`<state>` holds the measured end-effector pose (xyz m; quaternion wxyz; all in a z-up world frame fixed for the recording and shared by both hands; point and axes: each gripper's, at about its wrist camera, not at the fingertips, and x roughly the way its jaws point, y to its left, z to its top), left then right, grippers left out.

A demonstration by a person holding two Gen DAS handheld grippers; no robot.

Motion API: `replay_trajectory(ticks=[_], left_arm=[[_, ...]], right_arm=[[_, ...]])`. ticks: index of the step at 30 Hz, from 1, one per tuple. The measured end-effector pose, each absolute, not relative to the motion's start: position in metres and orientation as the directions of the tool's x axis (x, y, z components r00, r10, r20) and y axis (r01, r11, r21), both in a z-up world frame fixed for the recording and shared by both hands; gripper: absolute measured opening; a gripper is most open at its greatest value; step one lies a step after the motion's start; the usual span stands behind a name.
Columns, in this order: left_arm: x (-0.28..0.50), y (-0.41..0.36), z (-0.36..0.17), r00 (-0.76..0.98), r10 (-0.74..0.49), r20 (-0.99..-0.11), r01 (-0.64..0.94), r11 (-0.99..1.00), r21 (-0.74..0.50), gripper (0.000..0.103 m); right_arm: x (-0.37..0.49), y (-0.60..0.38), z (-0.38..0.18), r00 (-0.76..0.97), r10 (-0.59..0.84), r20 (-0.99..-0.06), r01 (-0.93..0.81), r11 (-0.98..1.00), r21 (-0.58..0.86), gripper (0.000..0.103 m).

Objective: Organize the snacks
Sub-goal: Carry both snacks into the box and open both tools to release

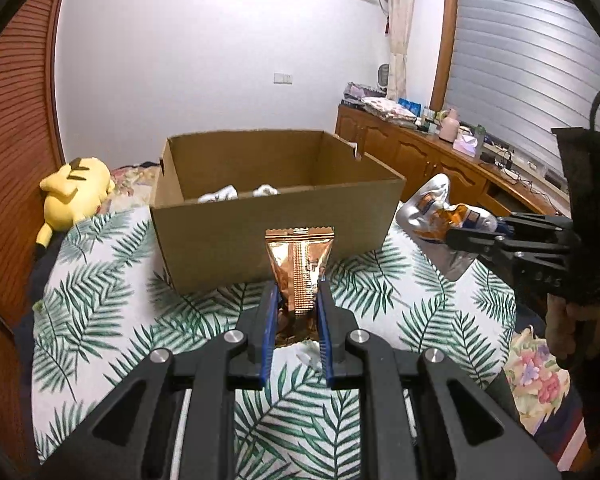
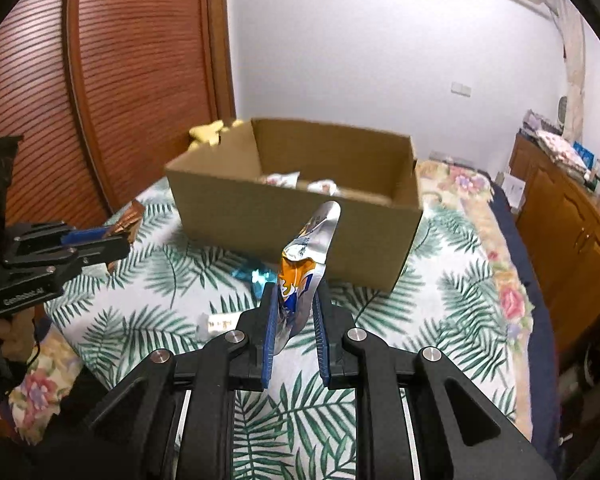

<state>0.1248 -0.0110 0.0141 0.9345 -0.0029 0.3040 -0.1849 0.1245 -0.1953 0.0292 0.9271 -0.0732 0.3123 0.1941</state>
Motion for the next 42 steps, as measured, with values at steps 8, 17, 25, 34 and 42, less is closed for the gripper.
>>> replay_trajectory(ticks=[8,17,25,34,42], left_arm=[[0.146,-0.01,0.036,0.777,-0.342,-0.528,0.344,0.934,-0.099,0.016],[0.19,-0.006,0.042,0.801,-0.327,-0.502,0.326,0.941,-0.093,0.016],[0.232,-0.003,0.039,0.81,-0.316,-0.494,0.314,0.945,-0.088,0.016],[0.274,-0.002,0.024,0.802,-0.322,-0.504,0.314,0.944,-0.104,0.016],[0.296,-0.002,0.005,0.788,-0.322,-0.524,0.308,0.944,-0.117,0.016]], right_arm=[[0.135,-0.195,0.063,0.771,0.322,-0.55,-0.409,0.912,-0.039,0.014],[0.17,-0.189,0.078,0.788,0.326,-0.522,-0.413,0.909,-0.055,0.014],[0.214,-0.184,0.072,0.783,0.338,-0.521,-0.424,0.904,-0.05,0.015],[0.253,-0.174,0.051,0.768,0.345,-0.54,-0.434,0.9,-0.043,0.015],[0.279,-0.168,0.03,0.751,0.346,-0.562,-0.44,0.897,-0.035,0.015]])
